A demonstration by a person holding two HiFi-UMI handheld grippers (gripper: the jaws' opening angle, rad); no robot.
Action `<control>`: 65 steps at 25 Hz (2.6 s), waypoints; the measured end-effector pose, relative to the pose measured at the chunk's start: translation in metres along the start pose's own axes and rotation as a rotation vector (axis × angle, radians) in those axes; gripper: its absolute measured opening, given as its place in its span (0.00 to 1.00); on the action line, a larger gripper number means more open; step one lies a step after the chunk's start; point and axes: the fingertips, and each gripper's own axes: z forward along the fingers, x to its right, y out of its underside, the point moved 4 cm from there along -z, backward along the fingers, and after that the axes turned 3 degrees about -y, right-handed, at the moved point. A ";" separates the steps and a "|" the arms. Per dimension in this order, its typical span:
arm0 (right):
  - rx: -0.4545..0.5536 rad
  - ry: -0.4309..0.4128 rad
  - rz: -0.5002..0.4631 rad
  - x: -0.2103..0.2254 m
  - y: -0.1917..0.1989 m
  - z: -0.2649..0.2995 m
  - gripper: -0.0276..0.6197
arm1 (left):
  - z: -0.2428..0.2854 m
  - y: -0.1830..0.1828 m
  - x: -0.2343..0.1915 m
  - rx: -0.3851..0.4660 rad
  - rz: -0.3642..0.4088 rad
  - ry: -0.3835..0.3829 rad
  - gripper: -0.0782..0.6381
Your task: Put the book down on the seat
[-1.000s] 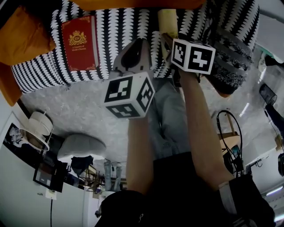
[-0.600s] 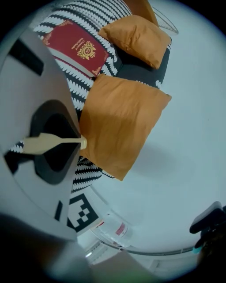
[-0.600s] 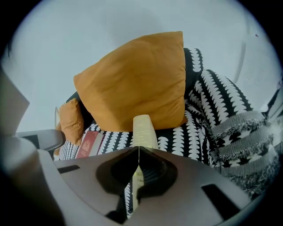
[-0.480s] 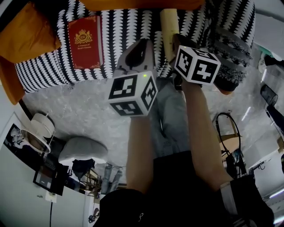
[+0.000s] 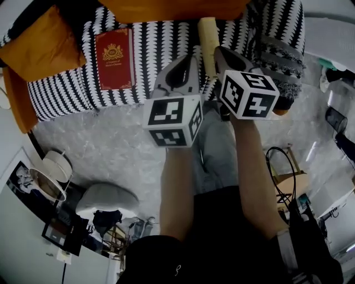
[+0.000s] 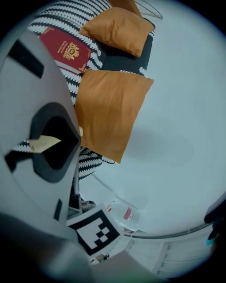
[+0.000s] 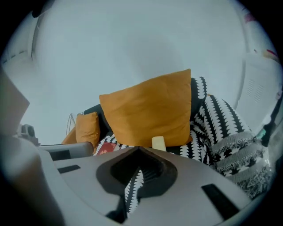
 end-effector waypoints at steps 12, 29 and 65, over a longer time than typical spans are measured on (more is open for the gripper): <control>0.158 -0.127 -0.137 -0.073 -0.045 -0.093 0.06 | -0.074 -0.051 0.034 0.137 0.094 -0.004 0.13; 0.500 -0.166 -0.274 -0.167 -0.151 -0.195 0.06 | -0.188 -0.177 0.054 0.445 0.231 -0.047 0.13; 0.879 -0.146 -0.441 -0.186 -0.267 -0.332 0.06 | -0.280 -0.297 0.149 0.819 0.380 -0.060 0.13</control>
